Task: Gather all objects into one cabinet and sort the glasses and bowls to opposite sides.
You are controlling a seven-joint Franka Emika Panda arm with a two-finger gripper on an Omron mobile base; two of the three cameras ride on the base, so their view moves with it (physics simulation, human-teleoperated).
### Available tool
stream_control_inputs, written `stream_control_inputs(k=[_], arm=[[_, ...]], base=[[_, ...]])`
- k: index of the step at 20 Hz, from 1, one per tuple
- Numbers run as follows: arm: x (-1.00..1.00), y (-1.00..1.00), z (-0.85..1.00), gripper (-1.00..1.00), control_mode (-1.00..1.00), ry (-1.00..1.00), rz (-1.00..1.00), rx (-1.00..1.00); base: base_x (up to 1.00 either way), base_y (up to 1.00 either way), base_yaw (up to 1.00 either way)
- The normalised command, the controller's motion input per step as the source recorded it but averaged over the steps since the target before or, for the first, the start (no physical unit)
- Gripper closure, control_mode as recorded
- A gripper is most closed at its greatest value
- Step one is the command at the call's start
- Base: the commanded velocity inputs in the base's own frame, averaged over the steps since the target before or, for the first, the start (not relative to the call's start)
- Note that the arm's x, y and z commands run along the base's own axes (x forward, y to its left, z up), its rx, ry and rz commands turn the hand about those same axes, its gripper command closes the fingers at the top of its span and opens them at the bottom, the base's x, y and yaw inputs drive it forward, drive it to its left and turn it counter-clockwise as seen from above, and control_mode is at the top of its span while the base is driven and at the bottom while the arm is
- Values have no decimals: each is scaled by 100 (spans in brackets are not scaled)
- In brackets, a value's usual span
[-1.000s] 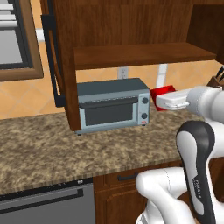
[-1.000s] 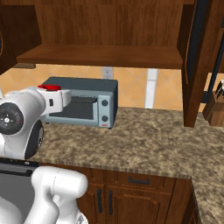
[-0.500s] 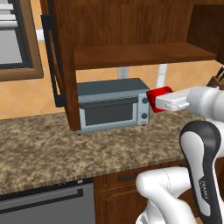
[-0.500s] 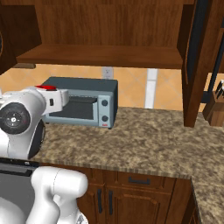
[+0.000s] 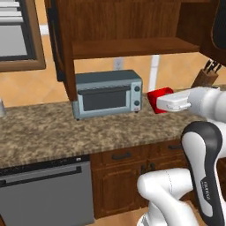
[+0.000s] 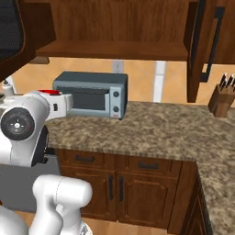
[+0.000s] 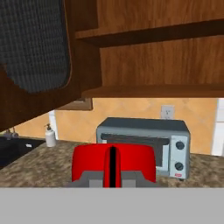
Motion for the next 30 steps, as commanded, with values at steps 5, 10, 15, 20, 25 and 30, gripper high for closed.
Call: stream_control_inputs(k=[5, 10, 15, 20, 25, 30], arm=[[0, 0, 0, 100, 100, 0, 0, 0], [0, 0, 0, 100, 100, 0, 0, 0], [0, 0, 0, 100, 100, 0, 0, 0], [0, 0, 0, 100, 100, 0, 0, 0], [0, 0, 0, 100, 100, 0, 0, 0], [0, 0, 0, 100, 100, 0, 0, 0]], base=[[-100, 29, 0], [-99, 74, 20], [-81, 100, 32], [-31, 100, 63], [-32, 100, 75], [-39, 98, 82]])
